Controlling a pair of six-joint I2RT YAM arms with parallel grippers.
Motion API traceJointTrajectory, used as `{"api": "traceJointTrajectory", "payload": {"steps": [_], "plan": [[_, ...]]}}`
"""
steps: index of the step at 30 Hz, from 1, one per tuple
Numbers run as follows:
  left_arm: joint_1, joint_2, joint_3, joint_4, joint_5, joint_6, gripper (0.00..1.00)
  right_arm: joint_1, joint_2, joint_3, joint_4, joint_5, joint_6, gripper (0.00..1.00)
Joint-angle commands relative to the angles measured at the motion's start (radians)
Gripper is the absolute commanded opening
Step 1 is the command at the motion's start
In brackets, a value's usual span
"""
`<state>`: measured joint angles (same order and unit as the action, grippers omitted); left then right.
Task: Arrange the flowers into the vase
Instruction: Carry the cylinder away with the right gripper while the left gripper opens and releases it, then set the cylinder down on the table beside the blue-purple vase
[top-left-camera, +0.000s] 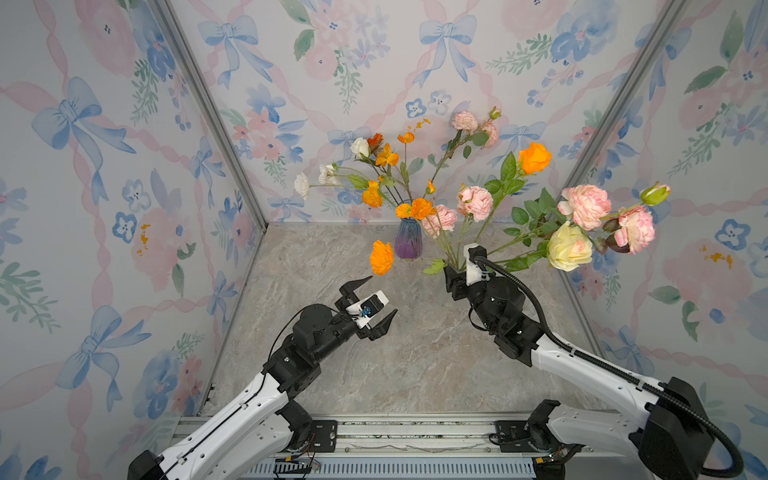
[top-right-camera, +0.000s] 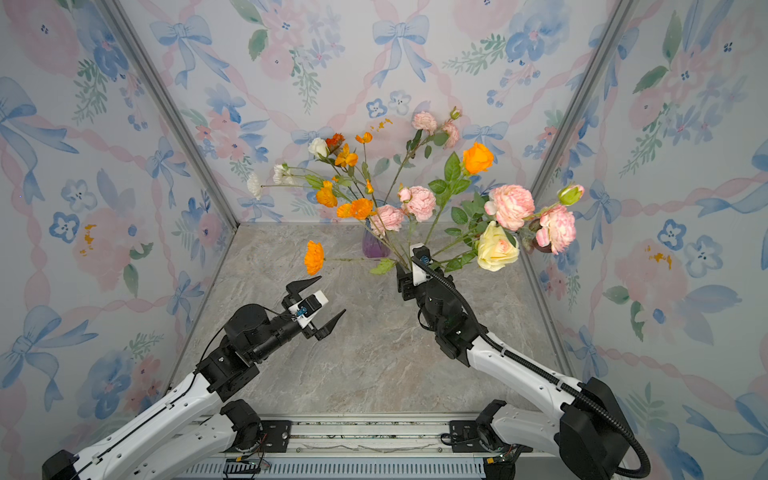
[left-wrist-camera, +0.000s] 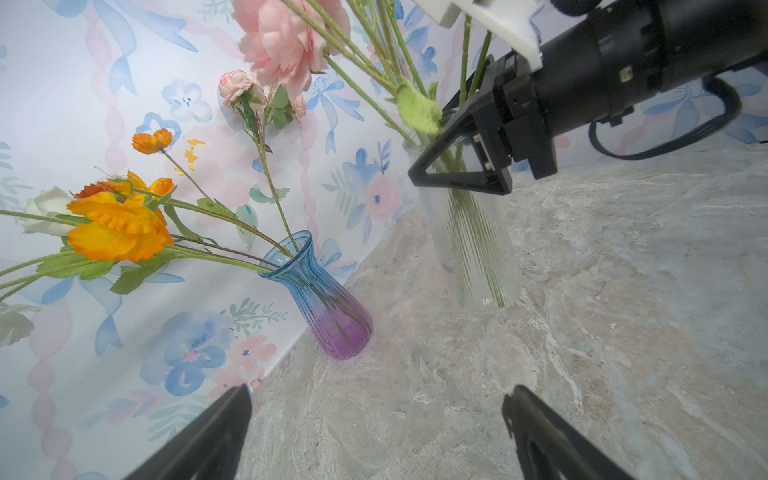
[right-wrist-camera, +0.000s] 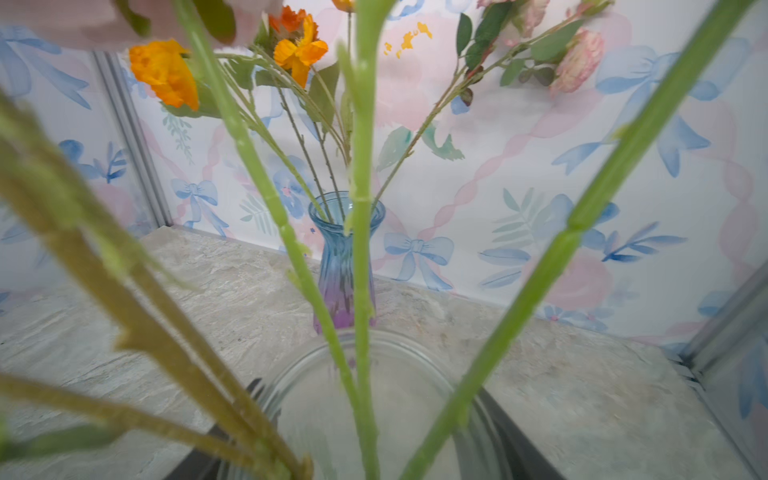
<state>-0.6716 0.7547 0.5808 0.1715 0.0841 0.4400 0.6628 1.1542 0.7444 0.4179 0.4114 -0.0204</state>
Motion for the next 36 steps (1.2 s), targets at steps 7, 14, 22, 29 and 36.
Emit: {"api": "traceJointTrajectory", "payload": {"steps": [7, 14, 22, 29, 36], "plan": [[-0.019, 0.032, 0.001, 0.022, 0.048, -0.019, 0.98, -0.204, 0.058, 0.097, 0.123, 0.027, -0.011, 0.21], [-0.029, 0.045, -0.008, 0.025, 0.104, -0.017, 0.98, -0.307, 0.282, 0.243, 0.222, -0.031, -0.045, 0.19], [-0.027, 0.078, -0.016, 0.026, 0.100, -0.004, 0.98, -0.409, 0.495, 0.371, 0.373, -0.116, 0.022, 0.17], [-0.007, 0.104, -0.016, 0.026, 0.097, 0.003, 0.98, -0.431, 0.668, 0.495, 0.423, -0.148, 0.032, 0.18], [0.006, 0.119, -0.015, 0.025, 0.095, 0.005, 0.98, -0.430, 0.795, 0.583, 0.472, -0.140, 0.021, 0.19]]}}
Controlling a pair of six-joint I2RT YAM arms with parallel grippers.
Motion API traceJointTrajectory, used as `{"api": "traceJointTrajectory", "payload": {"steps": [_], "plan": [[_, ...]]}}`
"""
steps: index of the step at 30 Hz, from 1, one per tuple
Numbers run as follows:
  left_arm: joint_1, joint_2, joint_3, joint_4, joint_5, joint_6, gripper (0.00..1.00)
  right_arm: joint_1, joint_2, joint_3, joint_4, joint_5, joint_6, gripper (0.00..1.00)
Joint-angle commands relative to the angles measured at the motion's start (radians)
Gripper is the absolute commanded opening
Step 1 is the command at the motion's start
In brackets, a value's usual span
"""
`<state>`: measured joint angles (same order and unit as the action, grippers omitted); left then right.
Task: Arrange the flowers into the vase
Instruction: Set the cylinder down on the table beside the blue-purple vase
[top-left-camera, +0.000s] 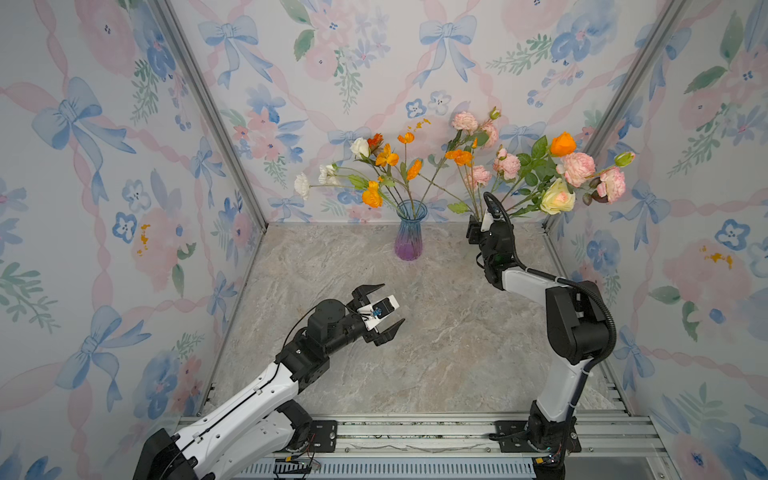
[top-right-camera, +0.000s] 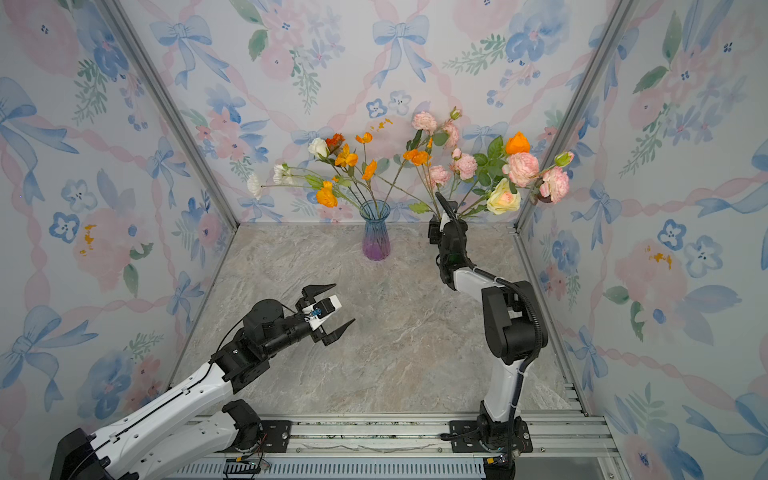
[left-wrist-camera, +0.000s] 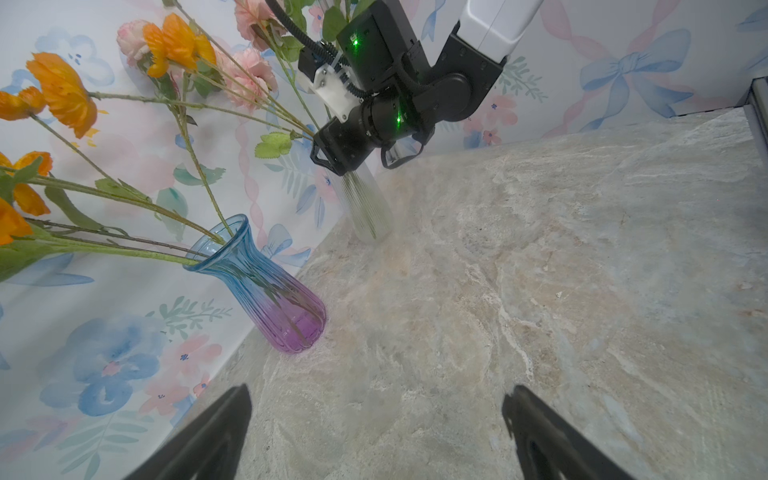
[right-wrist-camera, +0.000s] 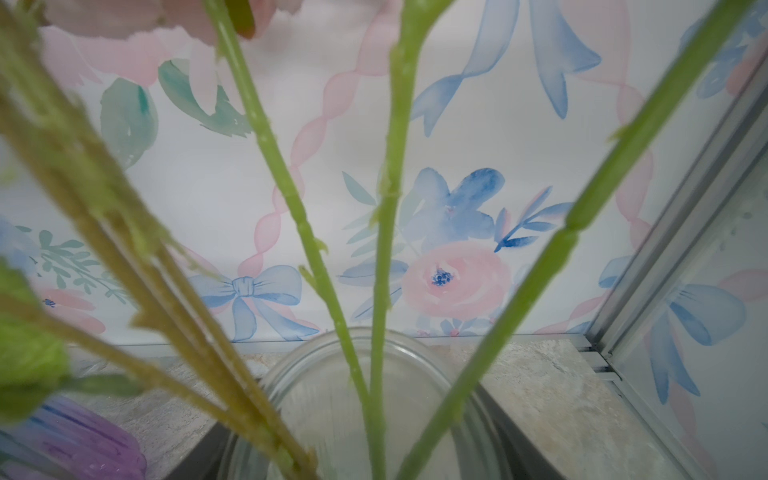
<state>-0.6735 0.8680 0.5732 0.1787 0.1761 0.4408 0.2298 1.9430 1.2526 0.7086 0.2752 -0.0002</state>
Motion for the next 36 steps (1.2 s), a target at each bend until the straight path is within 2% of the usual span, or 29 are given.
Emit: {"api": "traceJointTrajectory", "payload": {"steps": [1, 14, 18, 20, 22, 23, 26, 34, 36], "plan": [[0.008, 0.007, -0.009, 0.019, 0.002, 0.006, 0.98, 0.006, 0.020, 0.082, 0.192, -0.009, -0.005, 0.19], [0.015, 0.014, -0.010, 0.019, 0.003, 0.006, 0.98, 0.028, 0.111, 0.120, 0.194, 0.036, -0.020, 0.20], [0.015, 0.015, -0.009, 0.018, 0.005, 0.006, 0.98, 0.028, 0.113, 0.106, 0.200, 0.051, -0.017, 0.24], [0.015, 0.015, -0.009, 0.020, 0.005, 0.006, 0.98, 0.028, 0.113, 0.100, 0.198, 0.056, -0.014, 0.34], [0.015, 0.014, -0.007, 0.019, 0.005, 0.006, 0.98, 0.028, 0.112, 0.096, 0.192, 0.062, -0.014, 0.53], [0.017, 0.014, -0.009, 0.019, 0.005, 0.007, 0.98, 0.029, 0.113, 0.094, 0.193, 0.063, -0.013, 0.59], [0.017, 0.012, -0.009, 0.019, 0.006, 0.006, 0.98, 0.028, 0.108, 0.090, 0.177, 0.064, -0.005, 0.68], [0.017, 0.006, -0.007, 0.019, 0.013, 0.006, 0.98, 0.031, 0.087, 0.047, 0.169, 0.061, 0.009, 1.00], [0.017, -0.001, -0.005, 0.020, 0.014, 0.006, 0.98, 0.033, 0.075, 0.030, 0.164, 0.064, 0.012, 0.97]]}}
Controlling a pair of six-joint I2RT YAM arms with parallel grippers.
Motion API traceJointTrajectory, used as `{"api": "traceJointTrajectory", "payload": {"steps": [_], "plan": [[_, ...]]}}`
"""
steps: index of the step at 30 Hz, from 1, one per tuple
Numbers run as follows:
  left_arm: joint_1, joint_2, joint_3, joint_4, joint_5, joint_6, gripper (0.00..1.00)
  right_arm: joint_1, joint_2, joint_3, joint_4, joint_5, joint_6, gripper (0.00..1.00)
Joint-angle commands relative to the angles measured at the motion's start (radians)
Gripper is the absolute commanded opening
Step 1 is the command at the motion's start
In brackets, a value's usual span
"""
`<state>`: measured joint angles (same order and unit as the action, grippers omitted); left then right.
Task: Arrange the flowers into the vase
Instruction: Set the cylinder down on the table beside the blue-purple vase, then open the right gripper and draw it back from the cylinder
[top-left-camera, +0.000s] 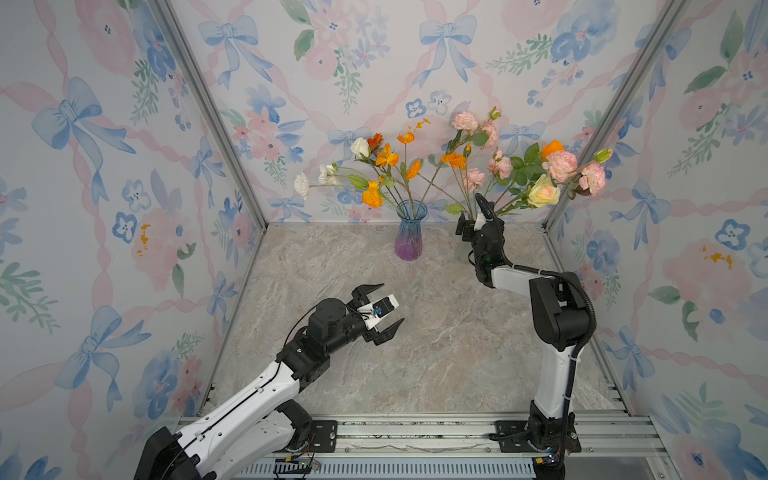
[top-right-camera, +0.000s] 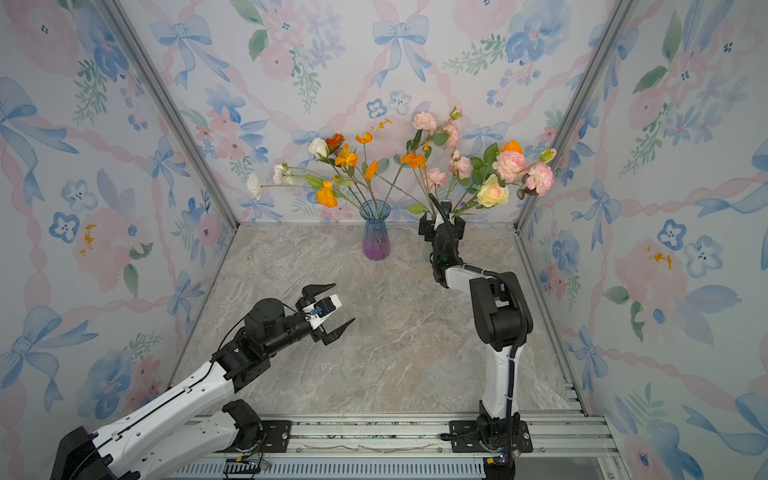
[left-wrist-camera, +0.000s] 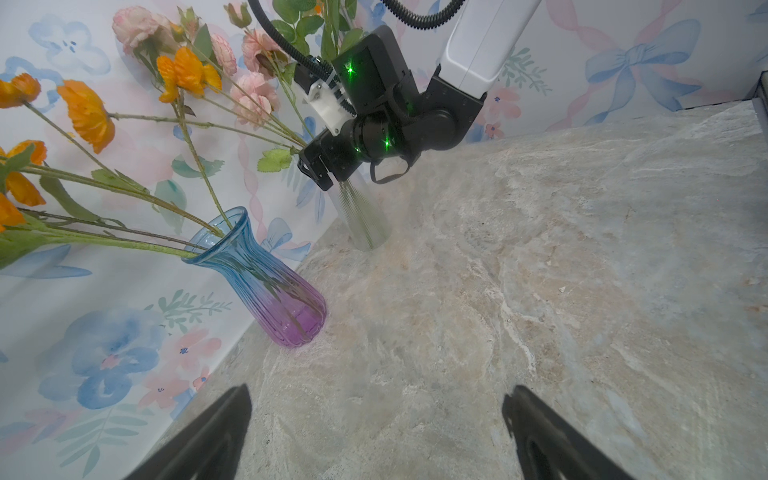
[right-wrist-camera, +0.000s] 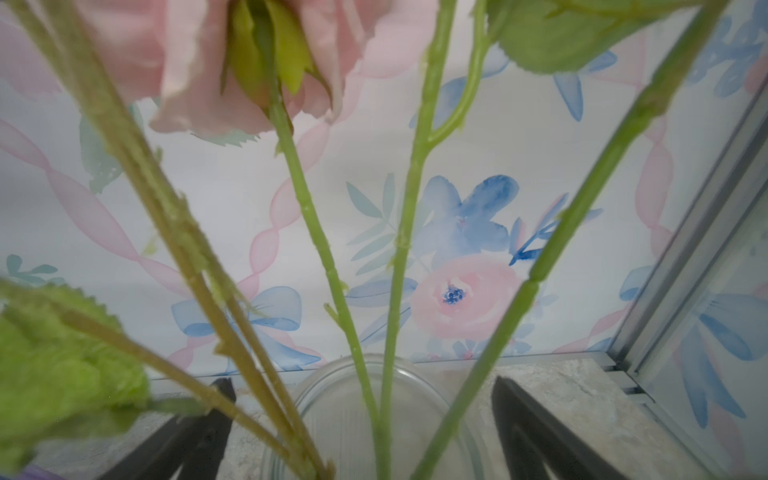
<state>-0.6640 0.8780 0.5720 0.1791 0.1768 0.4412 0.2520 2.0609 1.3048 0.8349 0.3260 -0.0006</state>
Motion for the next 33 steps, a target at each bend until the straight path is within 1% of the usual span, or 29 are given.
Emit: {"api": "traceJointTrajectory", "payload": {"steps": [1, 5, 13, 17, 21, 24, 26, 28, 29, 30, 33], "plan": [[0.007, -0.014, -0.004, 0.019, 0.015, 0.005, 0.98, 0.013, -0.049, -0.031, 0.033, 0.012, 0.013, 0.97], [0.007, -0.029, -0.002, 0.019, 0.024, 0.002, 0.98, 0.027, -0.095, -0.100, 0.024, 0.013, 0.006, 0.97], [0.004, -0.068, 0.003, 0.018, 0.030, -0.005, 0.98, 0.083, -0.234, -0.314, 0.049, 0.089, -0.002, 0.97], [0.001, -0.087, 0.006, 0.017, 0.015, -0.011, 0.98, 0.107, -0.353, -0.449, 0.028, 0.139, 0.027, 0.97], [0.000, -0.111, 0.014, 0.014, -0.014, -0.017, 0.98, 0.136, -0.519, -0.600, -0.009, 0.186, 0.069, 0.97], [-0.003, -0.124, 0.020, 0.013, -0.059, -0.029, 0.98, 0.156, -0.655, -0.662, -0.158, 0.215, 0.114, 0.97], [-0.004, -0.121, 0.027, 0.011, -0.120, -0.042, 0.98, 0.164, -0.745, -0.683, -0.300, 0.225, 0.154, 0.97], [-0.012, -0.103, 0.056, -0.009, -0.221, -0.073, 0.98, 0.163, -0.833, -0.702, -0.456, 0.236, 0.216, 0.97], [-0.017, -0.092, 0.072, -0.026, -0.270, -0.104, 0.98, 0.161, -0.870, -0.709, -0.522, 0.238, 0.242, 0.97], [-0.019, -0.079, 0.096, -0.047, -0.329, -0.160, 0.98, 0.159, -0.910, -0.713, -0.604, 0.242, 0.277, 0.97], [-0.017, -0.070, 0.085, -0.078, -0.469, -0.369, 0.98, 0.155, -1.011, -0.713, -0.818, 0.229, 0.321, 0.97]]}}
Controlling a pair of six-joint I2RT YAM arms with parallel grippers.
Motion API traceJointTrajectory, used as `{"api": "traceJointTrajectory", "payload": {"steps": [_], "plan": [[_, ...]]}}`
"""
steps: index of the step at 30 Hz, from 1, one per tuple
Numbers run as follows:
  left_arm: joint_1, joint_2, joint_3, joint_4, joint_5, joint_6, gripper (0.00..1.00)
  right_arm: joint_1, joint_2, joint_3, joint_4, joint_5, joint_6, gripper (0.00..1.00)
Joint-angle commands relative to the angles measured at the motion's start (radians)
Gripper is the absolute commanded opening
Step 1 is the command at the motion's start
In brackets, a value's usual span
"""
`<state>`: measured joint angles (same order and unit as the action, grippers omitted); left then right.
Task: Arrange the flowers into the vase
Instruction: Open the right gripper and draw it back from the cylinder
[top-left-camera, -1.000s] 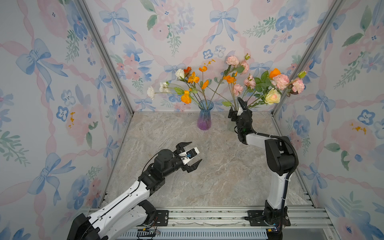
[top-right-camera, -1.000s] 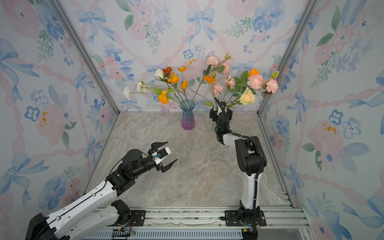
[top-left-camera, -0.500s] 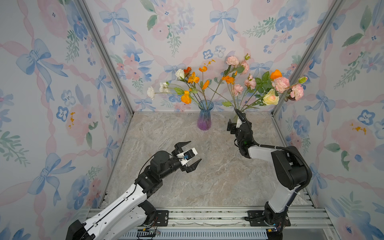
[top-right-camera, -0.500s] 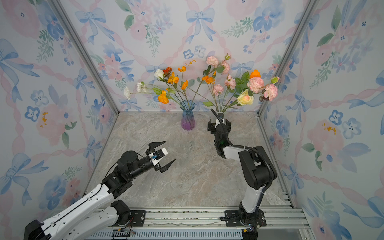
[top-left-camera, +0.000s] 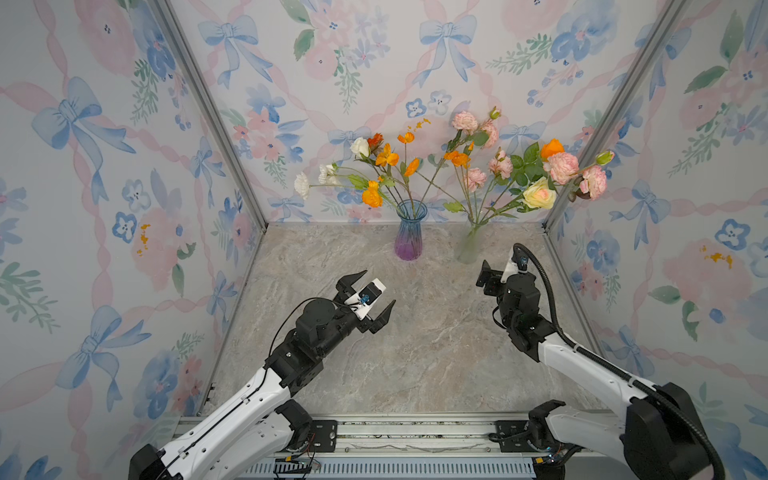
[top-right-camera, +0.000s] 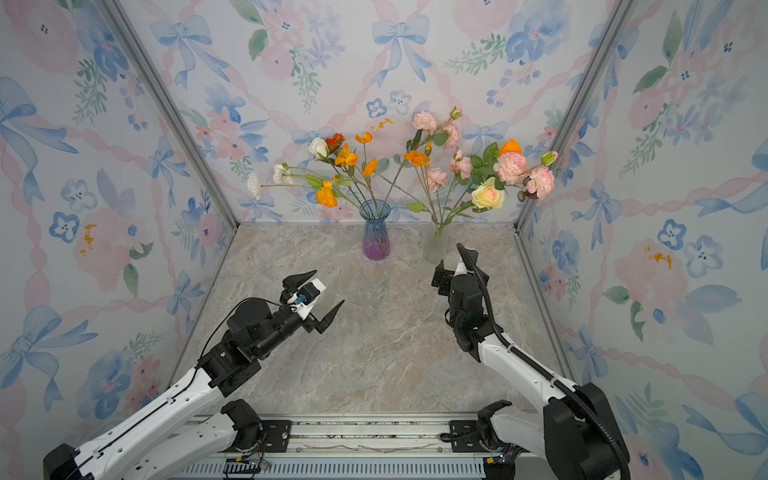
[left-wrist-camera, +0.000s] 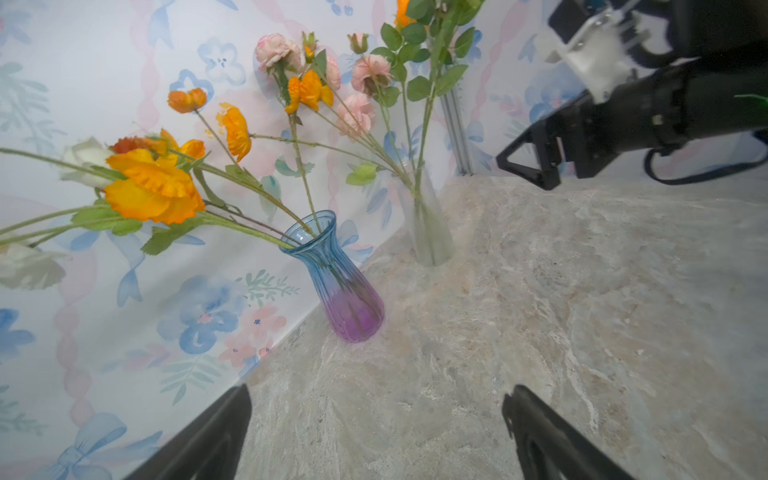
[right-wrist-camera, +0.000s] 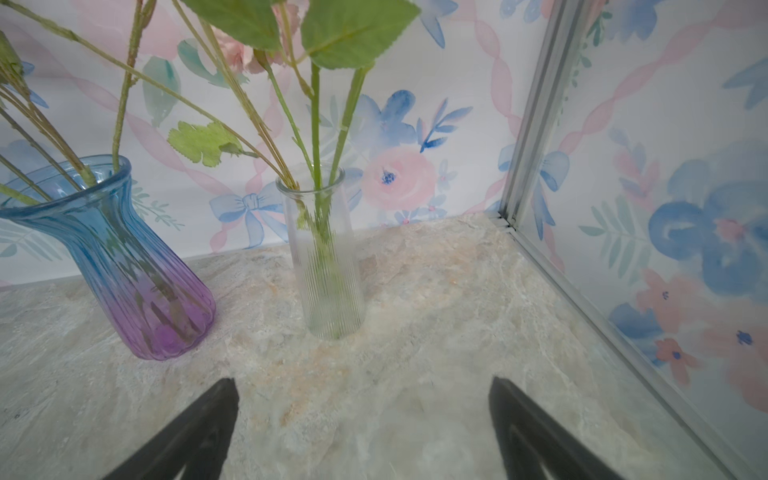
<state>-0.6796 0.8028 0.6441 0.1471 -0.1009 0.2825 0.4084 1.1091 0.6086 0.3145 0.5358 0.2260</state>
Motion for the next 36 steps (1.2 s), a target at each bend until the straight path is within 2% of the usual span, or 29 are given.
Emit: {"api": "traceJointTrajectory", "payload": {"steps": [1, 3, 6, 9, 11, 13, 15, 17, 19, 22, 25, 26, 27, 28, 30, 32, 36], "plan": [[-0.001, 0.001, -0.022, -0.042, -0.242, -0.286, 0.98, -0.008, -0.085, -0.009, -0.369, 0.027, 0.106, 0.97], [0.001, -0.001, -0.108, 0.011, -0.330, -0.373, 0.98, -0.049, -0.107, 0.004, -0.479, 0.021, 0.129, 0.97], [0.017, 0.027, -0.243, 0.147, -0.499, -0.417, 0.98, -0.182, -0.080, 0.002, -0.529, -0.137, 0.148, 0.97], [0.045, 0.119, -0.325, 0.268, -0.631, -0.430, 0.98, -0.288, 0.004, -0.002, -0.499, -0.249, 0.155, 0.97], [0.052, 0.188, -0.332, 0.298, -0.714, -0.419, 0.98, -0.303, 0.047, 0.001, -0.459, -0.276, 0.124, 0.97], [0.075, 0.250, -0.338, 0.377, -0.762, -0.358, 0.98, -0.314, 0.094, 0.028, -0.424, -0.297, 0.110, 0.97], [0.126, 0.292, -0.363, 0.500, -0.732, -0.305, 0.98, -0.318, 0.135, 0.053, -0.363, -0.312, 0.082, 0.97], [0.201, 0.325, -0.404, 0.632, -0.655, -0.302, 0.98, -0.311, 0.164, 0.069, -0.308, -0.280, -0.007, 0.97], [0.288, 0.364, -0.451, 0.750, -0.563, -0.308, 0.98, -0.298, 0.185, 0.048, -0.217, -0.163, -0.109, 0.97], [0.392, 0.435, -0.517, 0.954, -0.381, -0.300, 0.98, -0.324, 0.230, -0.030, -0.032, -0.157, -0.177, 0.97], [0.426, 0.507, -0.509, 1.040, -0.267, -0.259, 0.98, -0.326, 0.296, -0.093, 0.147, -0.214, -0.217, 0.97], [0.436, 0.531, -0.499, 1.054, -0.233, -0.245, 0.98, -0.316, 0.292, -0.074, 0.109, -0.223, -0.227, 0.97], [0.445, 0.561, -0.485, 1.068, -0.205, -0.233, 0.98, -0.311, 0.299, -0.085, 0.159, -0.247, -0.240, 0.97], [0.462, 0.603, -0.483, 1.108, -0.167, -0.233, 0.98, -0.314, 0.313, -0.119, 0.279, -0.288, -0.248, 0.97], [0.503, 0.686, -0.479, 1.190, -0.168, -0.284, 0.98, -0.326, 0.337, -0.152, 0.396, -0.362, -0.245, 0.97], [0.562, 0.764, -0.502, 1.313, -0.086, -0.316, 0.98, -0.346, 0.383, -0.144, 0.420, -0.395, -0.228, 0.98], [0.577, 0.745, -0.482, 1.248, -0.109, -0.351, 0.98, -0.358, 0.401, -0.160, 0.456, -0.473, -0.245, 0.97]]}}
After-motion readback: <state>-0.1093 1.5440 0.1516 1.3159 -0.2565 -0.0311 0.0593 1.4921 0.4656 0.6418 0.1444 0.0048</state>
